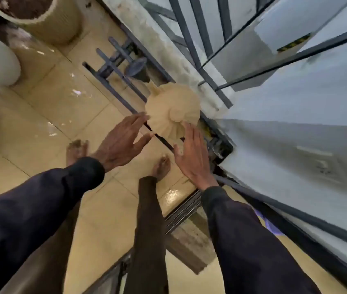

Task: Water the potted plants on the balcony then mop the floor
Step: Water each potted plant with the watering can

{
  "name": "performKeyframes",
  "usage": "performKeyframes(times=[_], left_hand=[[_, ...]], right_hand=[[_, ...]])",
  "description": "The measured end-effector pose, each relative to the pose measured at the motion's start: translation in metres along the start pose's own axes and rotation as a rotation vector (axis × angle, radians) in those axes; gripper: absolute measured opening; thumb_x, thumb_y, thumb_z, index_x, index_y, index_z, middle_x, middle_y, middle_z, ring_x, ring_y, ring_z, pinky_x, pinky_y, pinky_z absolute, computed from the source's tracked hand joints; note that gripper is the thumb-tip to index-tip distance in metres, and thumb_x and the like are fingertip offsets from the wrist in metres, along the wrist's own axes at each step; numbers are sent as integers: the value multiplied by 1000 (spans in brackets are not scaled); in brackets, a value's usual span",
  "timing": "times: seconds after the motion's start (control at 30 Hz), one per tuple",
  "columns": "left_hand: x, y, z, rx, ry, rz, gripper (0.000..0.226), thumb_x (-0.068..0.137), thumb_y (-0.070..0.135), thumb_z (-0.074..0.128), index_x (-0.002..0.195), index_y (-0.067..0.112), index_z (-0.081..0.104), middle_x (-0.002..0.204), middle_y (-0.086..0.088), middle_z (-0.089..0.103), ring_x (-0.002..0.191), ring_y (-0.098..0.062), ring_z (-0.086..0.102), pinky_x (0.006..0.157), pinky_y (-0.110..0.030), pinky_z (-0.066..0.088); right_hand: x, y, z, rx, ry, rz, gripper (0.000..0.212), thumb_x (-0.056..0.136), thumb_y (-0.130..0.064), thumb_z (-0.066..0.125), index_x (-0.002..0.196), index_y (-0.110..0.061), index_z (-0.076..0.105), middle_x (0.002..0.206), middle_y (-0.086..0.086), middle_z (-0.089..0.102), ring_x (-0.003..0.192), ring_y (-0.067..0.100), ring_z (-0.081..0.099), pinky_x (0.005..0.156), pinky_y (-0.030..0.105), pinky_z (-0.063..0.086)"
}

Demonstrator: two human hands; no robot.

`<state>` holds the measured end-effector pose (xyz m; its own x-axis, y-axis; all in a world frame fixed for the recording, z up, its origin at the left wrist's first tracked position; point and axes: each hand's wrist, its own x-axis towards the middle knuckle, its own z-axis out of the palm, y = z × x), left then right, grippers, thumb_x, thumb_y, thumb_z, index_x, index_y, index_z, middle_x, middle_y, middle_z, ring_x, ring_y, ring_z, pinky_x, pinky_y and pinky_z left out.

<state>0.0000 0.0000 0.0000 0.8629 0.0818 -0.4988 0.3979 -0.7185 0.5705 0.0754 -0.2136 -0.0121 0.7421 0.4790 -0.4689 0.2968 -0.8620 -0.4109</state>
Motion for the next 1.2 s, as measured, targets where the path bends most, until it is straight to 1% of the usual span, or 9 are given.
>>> performKeyframes(times=[0.17, 0.37, 0.5, 0.6, 0.67, 0.8, 0.93, 1.1, 1.2], left_hand=[[36, 9, 48, -46, 83, 10, 54, 107, 44, 42, 151, 11, 42, 155, -12, 45, 141, -29, 44, 112, -45, 42], [61, -5, 76, -130, 165, -25, 45, 108, 37, 48, 145, 12, 49, 147, -10, 54, 135, -25, 51, 109, -40, 46], [60, -17, 80, -180, 194, -61, 41, 108, 34, 50, 142, 12, 52, 142, -9, 58, 132, -23, 54, 109, -43, 48], [53, -25, 80, -195, 195, -94, 42, 108, 36, 49, 142, 11, 54, 142, -9, 59, 131, -22, 55, 108, -45, 49], [46, -26, 78, -220, 206, -111, 41, 109, 36, 48, 141, 11, 55, 141, -9, 60, 130, -22, 56, 108, -45, 49], [33, -32, 74, -271, 223, -155, 38, 108, 35, 49, 138, 14, 59, 139, -6, 62, 129, -20, 56, 108, -48, 49], [15, -40, 68, -319, 230, -189, 37, 108, 37, 48, 137, 17, 58, 140, -4, 62, 129, -17, 56, 108, -45, 49], [-21, -57, 56, -414, 264, -290, 41, 107, 43, 46, 139, 21, 56, 141, 0, 60, 121, -7, 53, 103, -34, 50], [-39, -66, 50, -613, 197, -471, 54, 103, 52, 47, 148, 23, 47, 149, 1, 52, 126, -9, 51, 102, -30, 46]], right_hand=[[31, 57, 8, 0, -47, 29, 62, 97, -21, 66, 150, -7, 37, 145, 16, 49, 134, 33, 46, 111, 48, 45], [69, 94, 31, 175, -188, 31, 43, 98, -22, 69, 137, -9, 55, 129, 9, 60, 122, 28, 56, 102, 49, 52], [86, 96, 49, 238, -259, 100, 31, 99, -22, 68, 125, -6, 64, 110, 6, 68, 100, 23, 66, 89, 46, 59], [94, 92, 58, 254, -273, 146, 16, 100, -24, 68, 104, -9, 70, 83, -2, 65, 72, 14, 62, 71, 35, 51], [90, 80, 60, 279, -271, 114, 18, 101, -24, 67, 85, -15, 65, 69, -10, 58, 62, 4, 54, 64, 31, 40], [76, 55, 64, 284, -126, 37, 31, 104, -41, 63, 90, -13, 68, 72, -5, 64, 63, 12, 61, 58, 32, 48], [68, 30, 55, 123, -38, -38, 34, 103, -45, 62, 88, -15, 68, 68, -7, 59, 55, 9, 53, 51, 19, 34], [35, -11, 39, 140, -64, -23, 30, 101, -45, 64, 98, -17, 73, 78, -7, 70, 68, 9, 68, 64, 30, 60], [10, -49, 27, 168, -29, -53, 26, 99, -45, 65, 101, -20, 75, 79, -14, 69, 70, -3, 67, 65, 19, 58]])
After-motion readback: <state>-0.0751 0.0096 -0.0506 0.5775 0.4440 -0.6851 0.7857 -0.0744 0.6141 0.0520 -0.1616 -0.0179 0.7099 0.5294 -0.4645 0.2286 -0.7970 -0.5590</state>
